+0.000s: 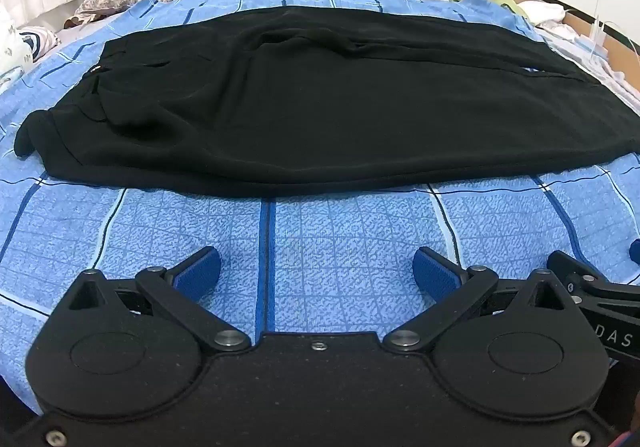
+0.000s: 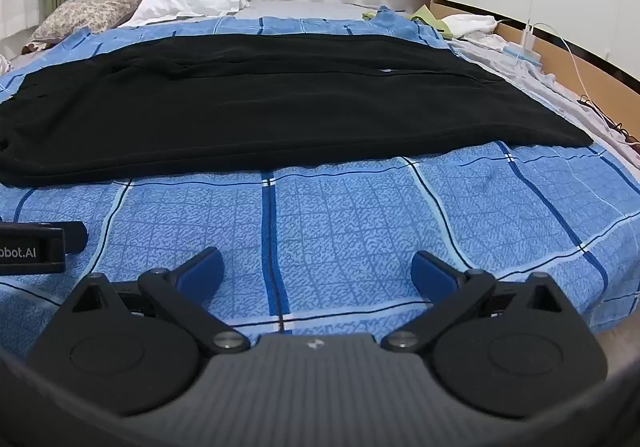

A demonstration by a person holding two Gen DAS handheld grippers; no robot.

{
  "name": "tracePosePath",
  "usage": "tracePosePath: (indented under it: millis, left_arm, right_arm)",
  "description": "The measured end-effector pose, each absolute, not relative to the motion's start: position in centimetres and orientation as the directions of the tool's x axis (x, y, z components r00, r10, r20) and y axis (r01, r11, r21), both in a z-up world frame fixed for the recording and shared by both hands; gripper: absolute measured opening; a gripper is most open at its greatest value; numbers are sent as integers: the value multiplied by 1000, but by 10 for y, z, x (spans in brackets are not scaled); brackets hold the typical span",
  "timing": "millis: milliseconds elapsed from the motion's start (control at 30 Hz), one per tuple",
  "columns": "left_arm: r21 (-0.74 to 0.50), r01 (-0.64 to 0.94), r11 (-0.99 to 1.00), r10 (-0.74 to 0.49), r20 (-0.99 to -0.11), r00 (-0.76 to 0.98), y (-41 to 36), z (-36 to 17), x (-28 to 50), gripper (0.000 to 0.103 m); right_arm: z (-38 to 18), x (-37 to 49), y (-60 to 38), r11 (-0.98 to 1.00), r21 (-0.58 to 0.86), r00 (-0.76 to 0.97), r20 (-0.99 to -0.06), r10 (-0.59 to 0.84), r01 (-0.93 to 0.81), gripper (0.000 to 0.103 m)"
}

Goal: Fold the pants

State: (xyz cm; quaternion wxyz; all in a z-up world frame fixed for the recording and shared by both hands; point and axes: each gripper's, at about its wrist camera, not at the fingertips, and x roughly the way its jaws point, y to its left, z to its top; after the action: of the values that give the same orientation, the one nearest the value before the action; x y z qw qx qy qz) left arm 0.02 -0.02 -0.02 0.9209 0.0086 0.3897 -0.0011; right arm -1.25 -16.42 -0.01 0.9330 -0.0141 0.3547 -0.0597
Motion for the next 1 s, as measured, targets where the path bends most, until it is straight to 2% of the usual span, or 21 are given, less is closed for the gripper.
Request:
tracePosePath:
  millis: [1000]
  left_arm:
    - [12, 9, 1000, 2, -718, 696, 0, -2, 1, 103]
  right_arm:
    - [1, -14, -163, 992, -64, 743, -658, -123, 108, 103]
